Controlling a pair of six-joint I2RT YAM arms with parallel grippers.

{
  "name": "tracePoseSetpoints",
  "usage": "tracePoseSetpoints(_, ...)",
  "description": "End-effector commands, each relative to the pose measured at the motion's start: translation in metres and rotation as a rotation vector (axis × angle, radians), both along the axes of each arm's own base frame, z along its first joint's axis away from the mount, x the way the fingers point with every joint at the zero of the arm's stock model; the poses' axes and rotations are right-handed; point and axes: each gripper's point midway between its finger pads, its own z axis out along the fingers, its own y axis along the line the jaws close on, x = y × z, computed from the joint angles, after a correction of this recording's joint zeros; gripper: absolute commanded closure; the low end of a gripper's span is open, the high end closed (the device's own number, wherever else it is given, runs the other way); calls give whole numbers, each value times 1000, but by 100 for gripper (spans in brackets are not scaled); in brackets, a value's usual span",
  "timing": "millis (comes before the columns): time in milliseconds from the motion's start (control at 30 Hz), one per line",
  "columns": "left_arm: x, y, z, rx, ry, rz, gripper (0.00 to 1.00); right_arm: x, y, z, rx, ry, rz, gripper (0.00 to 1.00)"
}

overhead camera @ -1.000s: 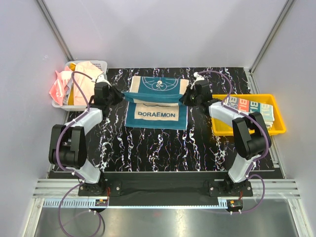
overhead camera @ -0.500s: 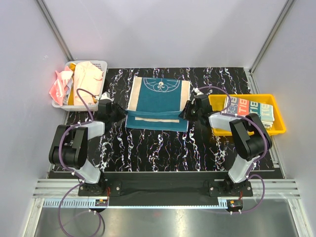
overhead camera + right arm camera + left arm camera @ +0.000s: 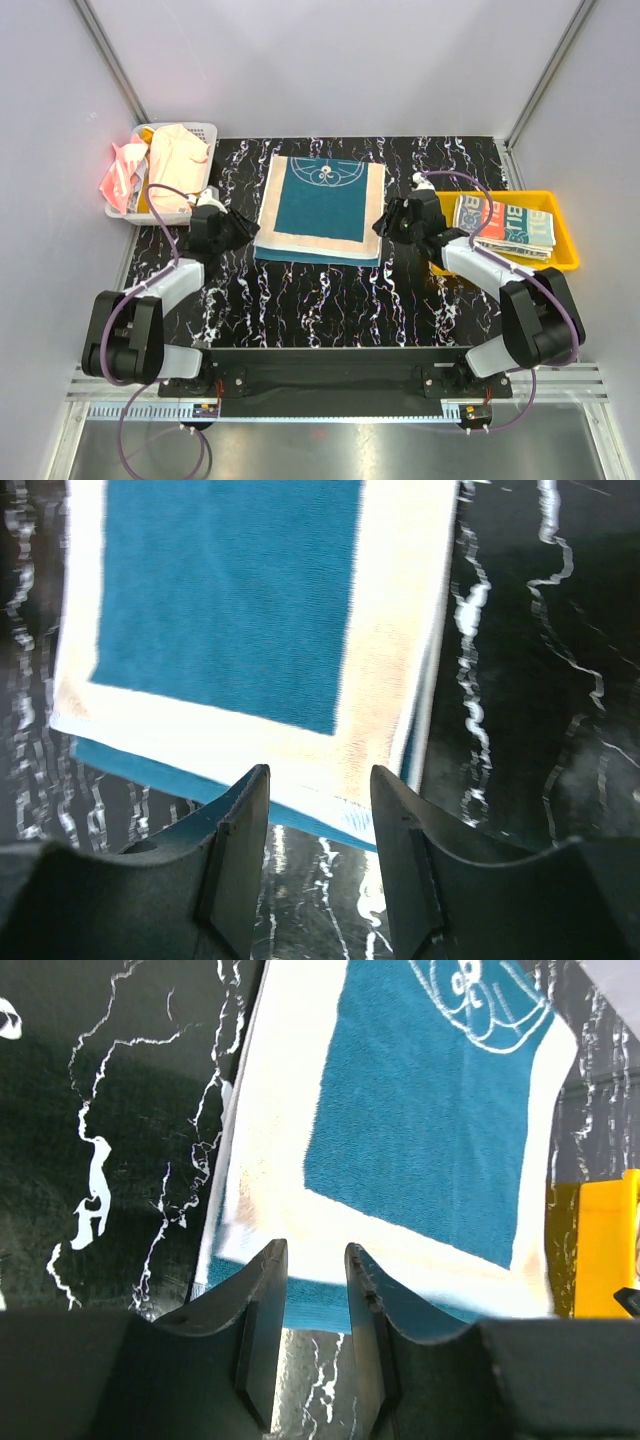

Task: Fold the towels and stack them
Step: Fold the towel

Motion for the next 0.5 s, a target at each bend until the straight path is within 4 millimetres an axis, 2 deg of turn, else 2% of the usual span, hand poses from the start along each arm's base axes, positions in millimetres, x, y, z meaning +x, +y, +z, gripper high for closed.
tracePoseSetpoints(0,7,7,18,32,-35,35,65,-1,-11,-3,-51,33,-63,48)
tracePoseSetpoints(67,12,8,9,46,3,36,65,2,-7,-6,-41,45,-57,49)
tracePoseSetpoints(100,18,8,10,48,9,36,65,1,-6,-13,-40,62,-60,49)
tracePoseSetpoints(133,19,7,-2,55,46,32,65,0,-7,-16,-44,76,-61,49)
tracePoseSetpoints(167,23,6,-4,58,60,33,66,-1,-7,-20,-43,91,-67,49)
tracePoseSetpoints(233,20,6,-25,67,121,26,66,-9,-8,-33,-55,129,-66,49)
tracePoseSetpoints(333,14,4,-46,68,167,11,58,-16,-8,-48,-64,156,-63,48)
tracePoseSetpoints(400,12,4,-54,73,184,12,57,-22,-9,-63,-70,192,-70,49)
tracePoseSetpoints(467,10,3,-60,68,196,8,57,-23,-9,-68,-67,202,-72,51)
